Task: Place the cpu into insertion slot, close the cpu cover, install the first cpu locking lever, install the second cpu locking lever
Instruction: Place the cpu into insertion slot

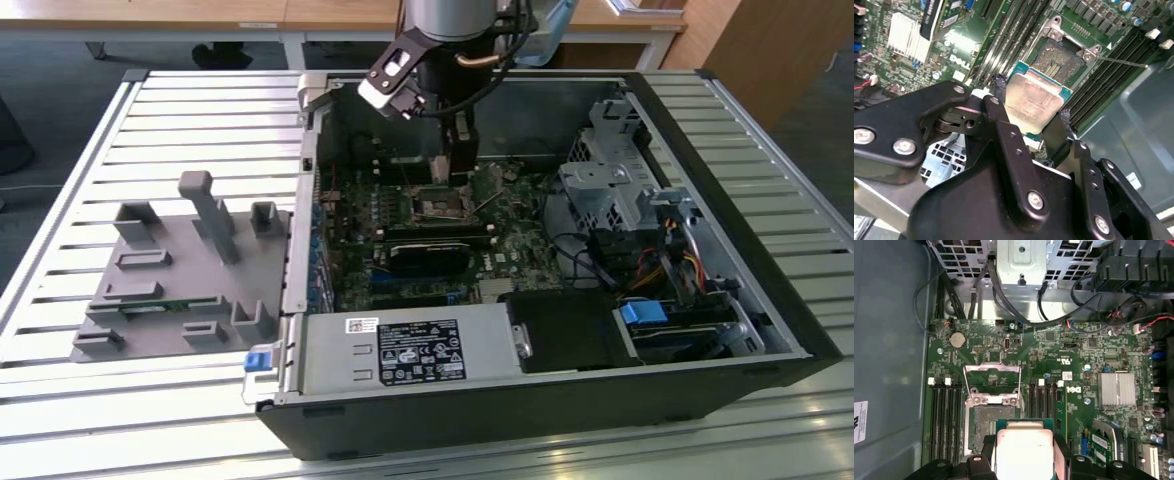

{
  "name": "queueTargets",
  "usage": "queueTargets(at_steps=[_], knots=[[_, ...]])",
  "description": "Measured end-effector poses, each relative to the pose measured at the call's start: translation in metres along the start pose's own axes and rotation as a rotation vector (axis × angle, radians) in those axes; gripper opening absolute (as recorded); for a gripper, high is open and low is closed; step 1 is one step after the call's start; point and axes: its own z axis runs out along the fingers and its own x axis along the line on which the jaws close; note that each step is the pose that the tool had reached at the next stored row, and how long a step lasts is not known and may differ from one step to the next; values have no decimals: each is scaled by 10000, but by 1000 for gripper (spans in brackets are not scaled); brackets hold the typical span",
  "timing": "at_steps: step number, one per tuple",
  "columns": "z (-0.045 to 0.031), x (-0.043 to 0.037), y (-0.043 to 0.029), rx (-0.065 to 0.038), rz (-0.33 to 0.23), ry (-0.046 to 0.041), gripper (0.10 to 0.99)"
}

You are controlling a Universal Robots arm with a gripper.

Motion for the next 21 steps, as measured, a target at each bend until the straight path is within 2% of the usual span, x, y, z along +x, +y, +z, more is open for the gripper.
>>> queueTargets(at_steps=[3,7,13,21], knots=[[42,9,-4,-1,-83,11,541],[80,10,-10,-7,-519,82,541],[183,46,-22,28,-559,88,541],[320,169,-38,44,-506,63,541]])
